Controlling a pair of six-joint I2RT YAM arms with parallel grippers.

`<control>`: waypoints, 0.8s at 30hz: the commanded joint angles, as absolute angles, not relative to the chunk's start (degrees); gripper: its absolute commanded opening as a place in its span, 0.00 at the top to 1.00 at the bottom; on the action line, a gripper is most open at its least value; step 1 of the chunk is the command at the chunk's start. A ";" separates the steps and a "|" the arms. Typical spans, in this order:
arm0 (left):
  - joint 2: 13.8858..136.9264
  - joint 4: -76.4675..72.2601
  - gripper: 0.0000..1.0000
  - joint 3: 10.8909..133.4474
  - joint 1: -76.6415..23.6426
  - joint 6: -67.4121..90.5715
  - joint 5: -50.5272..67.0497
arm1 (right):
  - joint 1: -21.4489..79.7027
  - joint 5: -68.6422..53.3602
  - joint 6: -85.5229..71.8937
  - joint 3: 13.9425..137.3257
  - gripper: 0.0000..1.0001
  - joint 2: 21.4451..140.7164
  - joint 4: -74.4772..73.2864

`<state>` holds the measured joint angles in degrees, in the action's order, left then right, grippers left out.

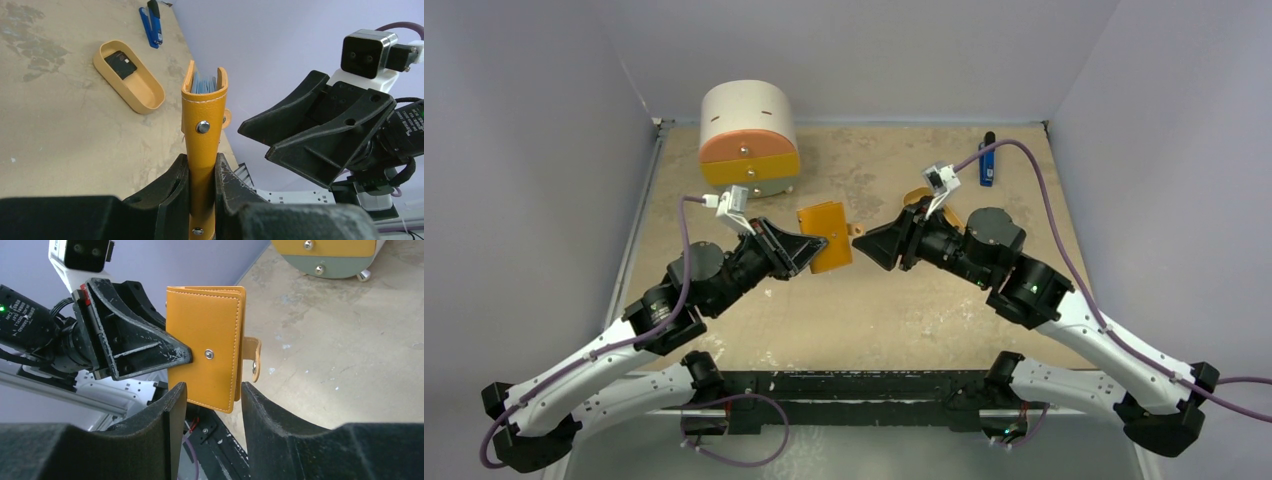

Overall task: Put the credit cards into the card holder
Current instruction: Close the card holder.

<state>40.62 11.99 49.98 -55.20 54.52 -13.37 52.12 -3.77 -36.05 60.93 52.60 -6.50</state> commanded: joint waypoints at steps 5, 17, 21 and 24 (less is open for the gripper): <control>39.63 7.28 1.00 51.48 -55.22 54.96 -11.47 | 52.13 2.76 -37.01 62.51 0.55 51.77 -5.93; 39.54 7.53 1.00 51.06 -55.20 54.66 -10.99 | 52.12 3.88 -36.84 63.33 0.65 53.13 -7.90; 39.64 7.53 1.00 50.79 -55.20 54.69 -10.90 | 52.12 3.35 -37.14 63.17 0.71 53.55 -7.02; 39.50 7.37 1.00 50.57 -55.22 54.86 -10.83 | 52.16 3.08 -37.17 63.39 0.72 53.94 -7.17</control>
<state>40.47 11.62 49.98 -55.20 54.50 -11.81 52.12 2.46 -36.91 60.95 53.65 -8.75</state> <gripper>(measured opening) 0.156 0.287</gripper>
